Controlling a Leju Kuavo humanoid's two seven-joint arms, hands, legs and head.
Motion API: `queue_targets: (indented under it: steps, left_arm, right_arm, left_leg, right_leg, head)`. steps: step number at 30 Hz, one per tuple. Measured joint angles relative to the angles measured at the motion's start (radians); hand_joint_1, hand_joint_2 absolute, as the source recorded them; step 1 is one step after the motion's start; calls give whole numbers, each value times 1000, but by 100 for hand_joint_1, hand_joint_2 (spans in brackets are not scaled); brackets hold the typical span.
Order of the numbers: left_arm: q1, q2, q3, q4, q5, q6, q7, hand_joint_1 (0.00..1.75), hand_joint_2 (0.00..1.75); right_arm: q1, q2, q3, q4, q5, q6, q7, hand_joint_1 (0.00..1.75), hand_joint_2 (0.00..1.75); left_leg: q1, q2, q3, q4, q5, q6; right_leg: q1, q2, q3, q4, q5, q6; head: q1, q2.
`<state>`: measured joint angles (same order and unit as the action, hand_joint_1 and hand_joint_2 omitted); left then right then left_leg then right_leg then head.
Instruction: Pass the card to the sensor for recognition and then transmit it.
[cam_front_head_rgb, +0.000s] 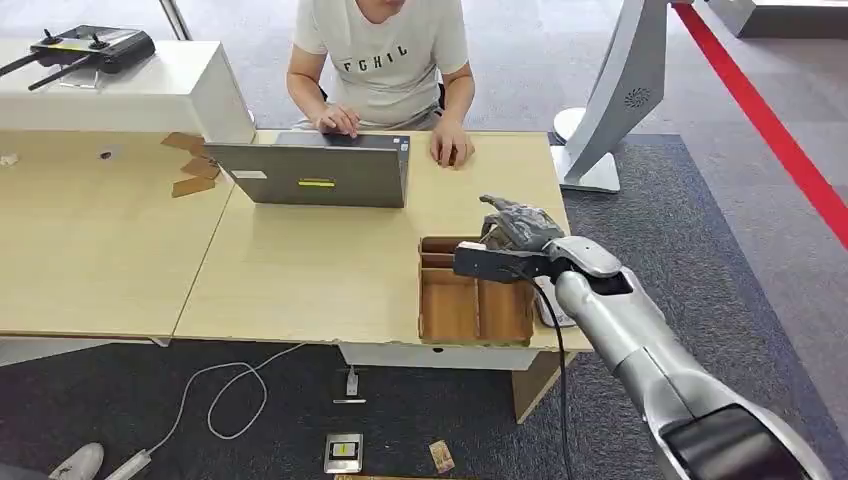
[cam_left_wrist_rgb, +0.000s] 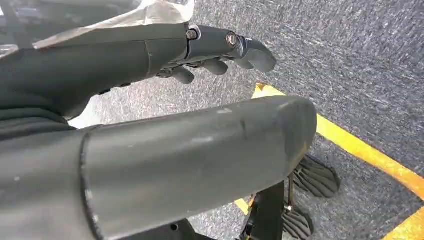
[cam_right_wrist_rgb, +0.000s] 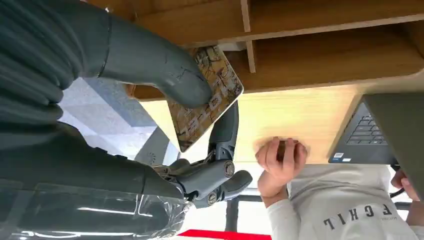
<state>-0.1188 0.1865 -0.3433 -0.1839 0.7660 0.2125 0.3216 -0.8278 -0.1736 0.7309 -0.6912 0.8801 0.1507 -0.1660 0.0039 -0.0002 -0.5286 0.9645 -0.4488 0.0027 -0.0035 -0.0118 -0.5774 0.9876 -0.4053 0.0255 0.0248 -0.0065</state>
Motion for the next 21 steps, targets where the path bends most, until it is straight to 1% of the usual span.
queue_targets:
  steps: [8, 12, 14, 21]
  left_arm:
    - [0, -1, -3, 0, 9, 0, 6, 0, 0]
    - [-1, -2, -12, 0, 16, 11, 16, 0, 0]
    - [-3, -5, -16, 0, 27, 40, 17, 0, 0]
    - [-4, -21, -19, 0, 43, 83, 16, 0, 0]
  right_arm:
    - [9, 1, 0, 0, -7, -18, -22, 175, 175]
    - [14, 8, 1, 2, -12, -24, -40, 175, 175]
    - [15, 12, 2, 4, -13, -24, -46, 175, 175]
    - [13, 25, 3, 19, -16, -36, -65, 175, 175]
  left_leg:
    - [0, 0, 0, 0, 0, 0]
    - [0, 0, 0, 0, 0, 0]
    - [0, 0, 0, 0, 0, 0]
    - [0, 0, 0, 0, 0, 0]
  right_leg:
    - [0, 0, 0, 0, 0, 0]
    - [0, 0, 0, 0, 0, 0]
    - [0, 0, 0, 0, 0, 0]
    - [0, 0, 0, 0, 0, 0]
  head:
    - [0, 0]
    - [0, 0]
    - [0, 0]
    - [0, 0]
